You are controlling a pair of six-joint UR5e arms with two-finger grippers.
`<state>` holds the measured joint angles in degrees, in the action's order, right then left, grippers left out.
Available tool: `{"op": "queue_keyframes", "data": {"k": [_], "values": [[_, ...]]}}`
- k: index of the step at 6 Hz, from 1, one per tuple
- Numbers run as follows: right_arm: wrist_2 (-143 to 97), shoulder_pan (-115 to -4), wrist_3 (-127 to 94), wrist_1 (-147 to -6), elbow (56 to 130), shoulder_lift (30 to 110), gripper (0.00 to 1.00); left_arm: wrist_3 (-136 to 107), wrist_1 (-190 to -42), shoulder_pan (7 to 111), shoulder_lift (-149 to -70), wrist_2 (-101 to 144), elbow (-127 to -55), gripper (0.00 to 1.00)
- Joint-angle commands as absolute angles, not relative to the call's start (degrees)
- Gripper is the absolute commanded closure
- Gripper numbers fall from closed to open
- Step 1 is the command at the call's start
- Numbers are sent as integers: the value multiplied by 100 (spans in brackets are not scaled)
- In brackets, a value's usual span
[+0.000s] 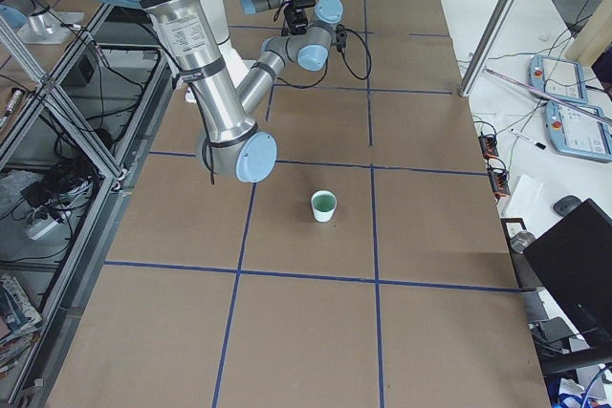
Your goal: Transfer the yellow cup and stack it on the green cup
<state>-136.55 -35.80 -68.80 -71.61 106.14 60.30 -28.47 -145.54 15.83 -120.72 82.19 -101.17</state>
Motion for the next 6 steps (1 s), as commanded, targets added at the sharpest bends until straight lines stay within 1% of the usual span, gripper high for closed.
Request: {"op": "queue_keyframes", "data": {"k": [1, 3, 5, 6], "values": [[-13291, -3586, -7179, -7172, 10513, 6038, 100, -2848, -14555, 1582, -12076, 8218, -10160, 0], [-13115, -3664, -7312, -7181, 10354, 6047, 100, -2865, -14546, 1582, -12076, 8218, -10204, 0], [-12893, -4250, -7313, -7198, 10415, 6441, 100, -2883, -14537, 1573, -12102, 8218, -10248, 0], [-12867, -4680, -7313, -7207, 10493, 6817, 100, -2892, -14537, 1573, -12103, 8218, -10248, 0]]}}
